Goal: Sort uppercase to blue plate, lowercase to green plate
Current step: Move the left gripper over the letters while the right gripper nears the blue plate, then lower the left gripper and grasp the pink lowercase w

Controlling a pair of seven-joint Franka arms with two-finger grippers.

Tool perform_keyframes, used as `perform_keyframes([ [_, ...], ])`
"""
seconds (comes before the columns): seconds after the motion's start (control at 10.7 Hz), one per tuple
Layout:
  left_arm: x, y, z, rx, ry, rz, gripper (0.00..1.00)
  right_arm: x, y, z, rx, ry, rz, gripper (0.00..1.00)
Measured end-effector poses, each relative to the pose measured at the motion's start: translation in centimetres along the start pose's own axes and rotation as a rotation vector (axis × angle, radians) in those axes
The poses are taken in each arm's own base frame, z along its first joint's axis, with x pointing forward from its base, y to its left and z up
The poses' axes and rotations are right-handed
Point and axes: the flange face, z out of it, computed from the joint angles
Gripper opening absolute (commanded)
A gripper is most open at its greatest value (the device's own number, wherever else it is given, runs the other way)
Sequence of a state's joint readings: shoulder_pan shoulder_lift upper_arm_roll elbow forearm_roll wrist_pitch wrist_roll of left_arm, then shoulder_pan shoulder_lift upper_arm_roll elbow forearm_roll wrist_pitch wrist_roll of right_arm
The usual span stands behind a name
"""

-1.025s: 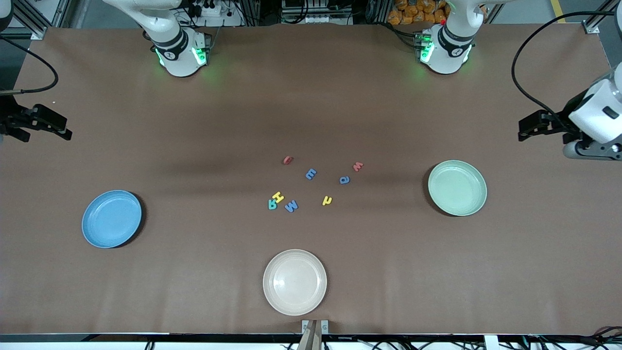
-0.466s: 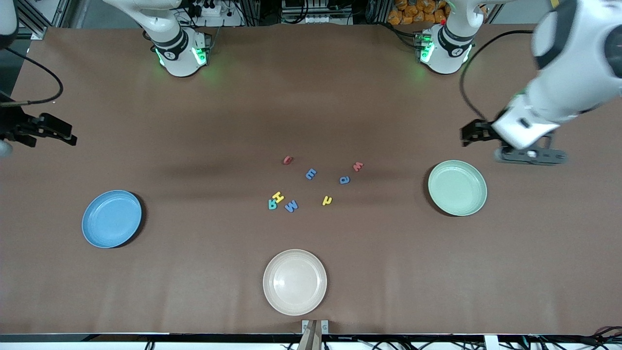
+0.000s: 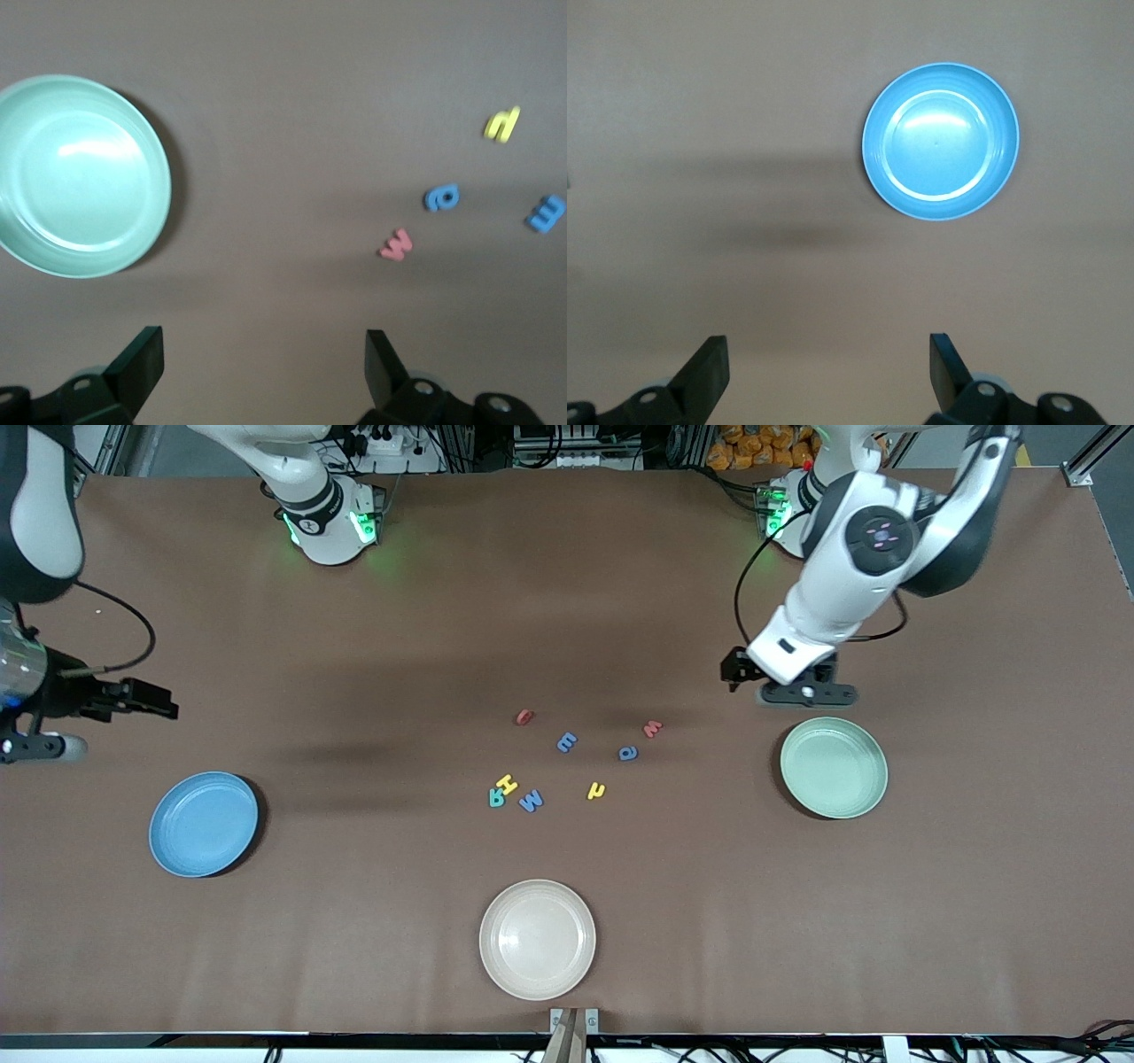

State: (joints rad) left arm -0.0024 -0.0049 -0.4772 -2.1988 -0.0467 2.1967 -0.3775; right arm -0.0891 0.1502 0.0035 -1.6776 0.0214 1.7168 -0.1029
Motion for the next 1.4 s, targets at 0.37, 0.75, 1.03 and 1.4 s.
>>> perform_keyframes([
  [0.37,-2.4,4.3,6.3,-0.047,0.011,0.153,1.0,2.1,-2.9,4.0,-0.002,0.016,0.045,1.0],
  [0.75,-2.8,6.3,10.9,-0.004,0.043,0.393,1.0,3.9,-6.7,7.1,-0.007,0.03,0.067,1.0],
  [1.03,-2.7,7.2,13.8,0.006,0.088,0.53,1.0,4.0,-4.8,7.3,-0.006,0.028,0.095,1.0],
  [1.4,-2.7,8.2,16.6,-0.055,0.115,0.584,1.0,4.0,-4.9,7.3,-0.006,0.026,0.094,1.0],
])
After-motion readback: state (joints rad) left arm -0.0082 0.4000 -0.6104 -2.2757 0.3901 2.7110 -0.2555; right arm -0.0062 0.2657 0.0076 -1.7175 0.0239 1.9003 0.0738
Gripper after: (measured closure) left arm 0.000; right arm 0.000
